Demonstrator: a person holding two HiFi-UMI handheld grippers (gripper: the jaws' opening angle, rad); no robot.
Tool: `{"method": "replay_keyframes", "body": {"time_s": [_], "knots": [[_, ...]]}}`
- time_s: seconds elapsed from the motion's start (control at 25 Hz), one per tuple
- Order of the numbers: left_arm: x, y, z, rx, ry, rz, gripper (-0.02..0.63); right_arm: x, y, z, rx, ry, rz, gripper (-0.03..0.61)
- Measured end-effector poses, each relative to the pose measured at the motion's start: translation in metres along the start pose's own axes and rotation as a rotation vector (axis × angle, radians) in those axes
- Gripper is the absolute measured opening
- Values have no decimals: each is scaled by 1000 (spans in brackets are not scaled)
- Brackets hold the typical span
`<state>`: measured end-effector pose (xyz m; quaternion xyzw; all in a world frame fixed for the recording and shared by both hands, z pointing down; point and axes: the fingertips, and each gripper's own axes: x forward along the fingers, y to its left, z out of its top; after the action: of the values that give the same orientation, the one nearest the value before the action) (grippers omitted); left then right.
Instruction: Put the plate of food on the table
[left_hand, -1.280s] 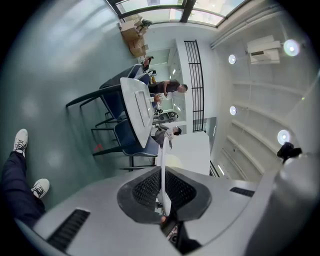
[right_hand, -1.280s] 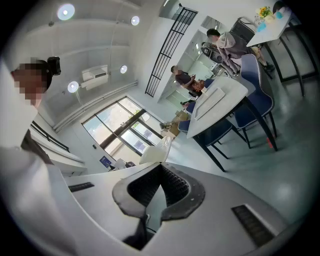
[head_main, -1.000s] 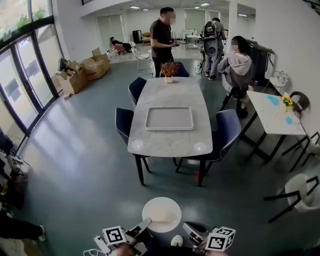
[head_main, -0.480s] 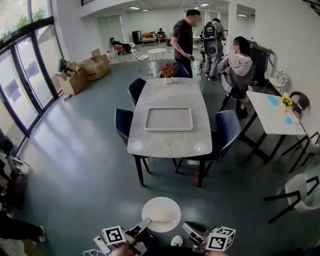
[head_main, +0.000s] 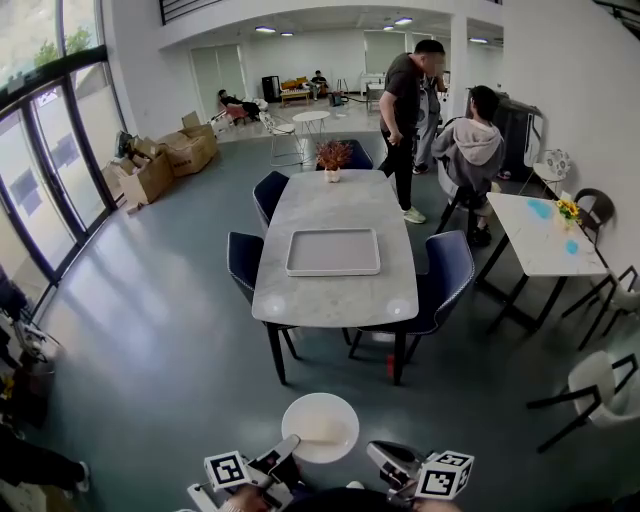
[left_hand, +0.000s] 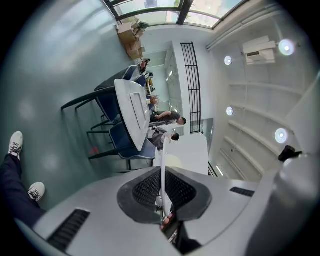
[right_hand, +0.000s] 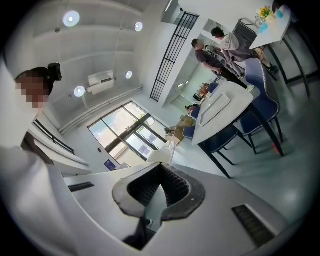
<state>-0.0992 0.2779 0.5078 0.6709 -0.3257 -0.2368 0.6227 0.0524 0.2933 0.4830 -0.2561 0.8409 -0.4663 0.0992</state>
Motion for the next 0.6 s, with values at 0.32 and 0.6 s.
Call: {"method": "replay_keyframes", "body": {"time_s": [0.32, 0.6], "knots": [[7, -2, 5, 10, -24, -1, 18, -3, -7, 6, -16, 10, 4, 11], [13, 1, 3, -6, -41, 15, 18, -15, -17, 13, 1, 2, 4, 11]]}}
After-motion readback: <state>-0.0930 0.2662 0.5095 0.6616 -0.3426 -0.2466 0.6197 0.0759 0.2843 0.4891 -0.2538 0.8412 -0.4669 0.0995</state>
